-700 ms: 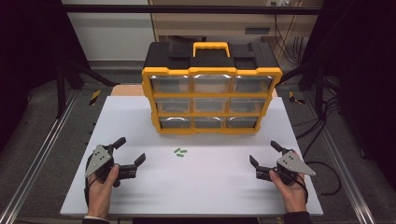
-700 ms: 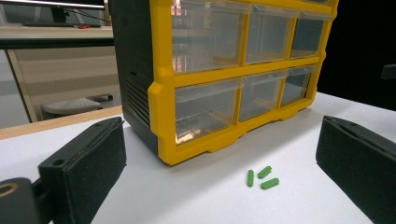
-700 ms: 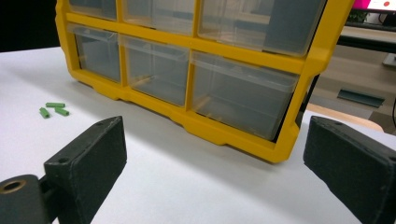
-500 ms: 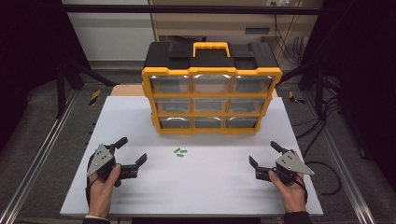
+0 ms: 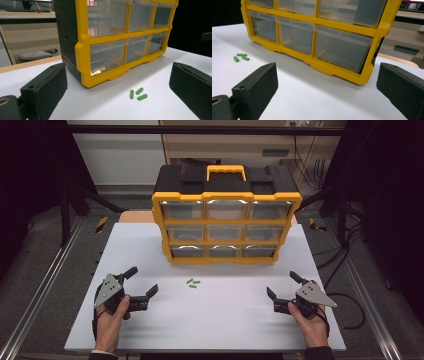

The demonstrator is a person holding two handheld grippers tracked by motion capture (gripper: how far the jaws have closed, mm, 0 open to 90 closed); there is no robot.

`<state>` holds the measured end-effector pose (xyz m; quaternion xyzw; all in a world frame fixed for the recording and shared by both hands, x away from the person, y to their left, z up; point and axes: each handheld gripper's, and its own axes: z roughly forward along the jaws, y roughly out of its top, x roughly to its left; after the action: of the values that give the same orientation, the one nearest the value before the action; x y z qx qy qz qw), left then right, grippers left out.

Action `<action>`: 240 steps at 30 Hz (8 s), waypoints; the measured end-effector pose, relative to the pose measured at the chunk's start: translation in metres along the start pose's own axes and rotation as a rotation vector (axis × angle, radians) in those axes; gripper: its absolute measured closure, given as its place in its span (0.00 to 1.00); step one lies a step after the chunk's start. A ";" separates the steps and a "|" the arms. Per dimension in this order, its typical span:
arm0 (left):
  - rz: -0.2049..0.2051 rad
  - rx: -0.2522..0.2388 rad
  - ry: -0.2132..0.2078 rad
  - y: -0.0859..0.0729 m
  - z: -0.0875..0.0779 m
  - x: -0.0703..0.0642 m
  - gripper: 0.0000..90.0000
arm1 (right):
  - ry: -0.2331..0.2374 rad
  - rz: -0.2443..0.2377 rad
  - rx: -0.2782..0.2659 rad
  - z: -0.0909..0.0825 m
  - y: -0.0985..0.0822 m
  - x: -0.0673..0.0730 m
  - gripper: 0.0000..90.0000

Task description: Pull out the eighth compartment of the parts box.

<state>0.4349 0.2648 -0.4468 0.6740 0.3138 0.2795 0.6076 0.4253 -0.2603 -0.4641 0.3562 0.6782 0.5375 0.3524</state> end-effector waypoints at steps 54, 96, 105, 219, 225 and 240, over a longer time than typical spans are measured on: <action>0.079 0.084 -0.035 -0.004 0.006 -0.019 0.02 | -0.113 -0.644 0.353 0.117 0.061 0.074 0.15; 0.100 0.111 -0.011 -0.005 0.001 -0.019 0.02 | -0.211 -0.901 0.304 0.151 0.072 0.089 0.33; 0.105 0.111 -0.019 -0.005 0.004 -0.020 0.02 | -0.216 -0.956 0.304 0.156 0.068 0.089 0.39; 0.126 0.119 -0.049 -0.003 0.011 -0.019 0.03 | -0.304 -1.166 0.348 0.167 0.050 0.102 0.73; 0.121 0.116 -0.049 -0.003 0.010 -0.019 0.03 | -0.327 -1.188 0.351 0.167 0.050 0.103 0.76; 0.119 0.116 -0.050 -0.003 0.010 -0.019 0.03 | -0.349 -1.204 0.351 0.168 0.050 0.104 0.82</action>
<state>0.4303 0.2444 -0.4503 0.7322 0.2735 0.2799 0.5574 0.5234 -0.0818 -0.4538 0.0482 0.7699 0.0614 0.6334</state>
